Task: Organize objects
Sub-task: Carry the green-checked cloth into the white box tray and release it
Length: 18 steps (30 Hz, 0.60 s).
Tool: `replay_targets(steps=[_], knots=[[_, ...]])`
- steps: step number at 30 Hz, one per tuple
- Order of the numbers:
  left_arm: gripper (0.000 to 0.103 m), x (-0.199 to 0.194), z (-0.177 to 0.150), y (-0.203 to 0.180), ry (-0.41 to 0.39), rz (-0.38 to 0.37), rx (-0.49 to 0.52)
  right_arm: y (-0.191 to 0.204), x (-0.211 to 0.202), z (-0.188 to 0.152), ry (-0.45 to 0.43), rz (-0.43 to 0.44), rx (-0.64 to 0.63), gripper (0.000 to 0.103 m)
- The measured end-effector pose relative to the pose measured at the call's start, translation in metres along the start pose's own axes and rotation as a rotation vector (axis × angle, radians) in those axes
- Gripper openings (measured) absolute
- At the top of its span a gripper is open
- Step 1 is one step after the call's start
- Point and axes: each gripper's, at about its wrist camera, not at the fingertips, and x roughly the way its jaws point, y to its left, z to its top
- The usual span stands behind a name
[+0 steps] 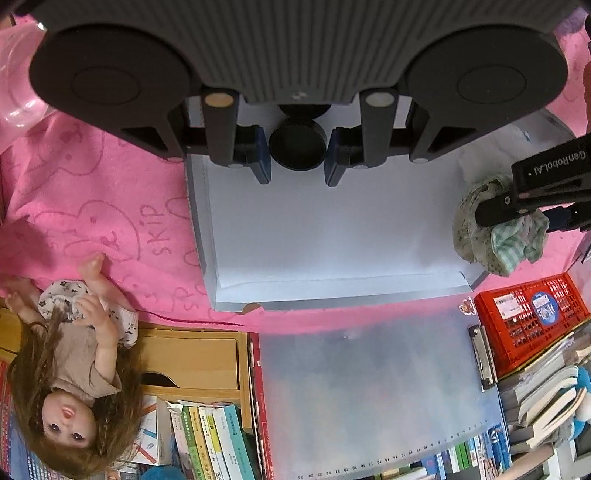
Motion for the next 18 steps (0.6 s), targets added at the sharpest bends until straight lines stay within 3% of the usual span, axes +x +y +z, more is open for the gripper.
replay_targets(steps=[2,4,18], knots=[[0.073,-0.004,0.000,0.001,-0.010,-0.001,0.003,-0.001,-0.003,0.000,-0.014,0.004,0.004,0.041],[0.080,-0.009,0.000,0.001,-0.018,-0.013,0.006,-0.001,-0.007,0.001,-0.024,0.007,0.004,0.055],[0.088,-0.084,-0.019,0.007,-0.107,-0.117,0.032,-0.006,-0.073,-0.017,-0.117,0.080,-0.043,0.063]])
